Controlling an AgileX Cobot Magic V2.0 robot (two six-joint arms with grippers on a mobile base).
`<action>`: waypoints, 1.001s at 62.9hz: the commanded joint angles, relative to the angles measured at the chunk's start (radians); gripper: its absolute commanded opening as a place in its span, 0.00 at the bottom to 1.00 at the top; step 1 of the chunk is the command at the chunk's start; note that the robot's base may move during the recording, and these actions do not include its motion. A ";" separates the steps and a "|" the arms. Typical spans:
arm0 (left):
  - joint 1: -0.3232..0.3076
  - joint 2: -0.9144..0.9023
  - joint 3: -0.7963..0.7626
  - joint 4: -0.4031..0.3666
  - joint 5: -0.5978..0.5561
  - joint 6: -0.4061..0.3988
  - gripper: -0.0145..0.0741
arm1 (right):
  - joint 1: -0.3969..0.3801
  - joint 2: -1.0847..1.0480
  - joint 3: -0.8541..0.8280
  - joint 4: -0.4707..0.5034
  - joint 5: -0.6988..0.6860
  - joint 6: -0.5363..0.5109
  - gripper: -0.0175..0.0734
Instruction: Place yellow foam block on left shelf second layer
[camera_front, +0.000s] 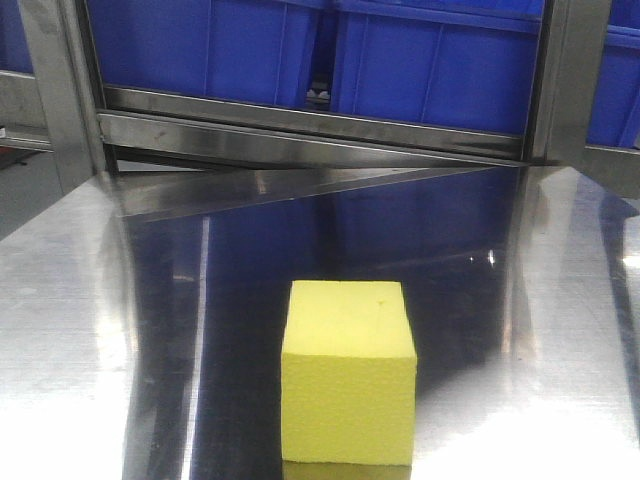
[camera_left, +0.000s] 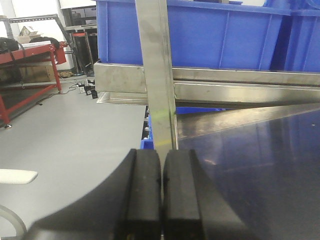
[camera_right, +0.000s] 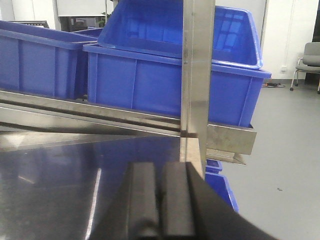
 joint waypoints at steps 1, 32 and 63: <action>0.002 -0.020 0.028 -0.005 -0.083 -0.004 0.30 | 0.000 -0.019 -0.023 -0.007 -0.090 -0.003 0.26; 0.002 -0.020 0.028 -0.005 -0.083 -0.004 0.30 | 0.000 -0.019 -0.023 -0.007 -0.089 -0.003 0.26; 0.002 -0.020 0.028 -0.005 -0.083 -0.004 0.30 | 0.000 0.044 -0.141 -0.036 0.118 -0.004 0.26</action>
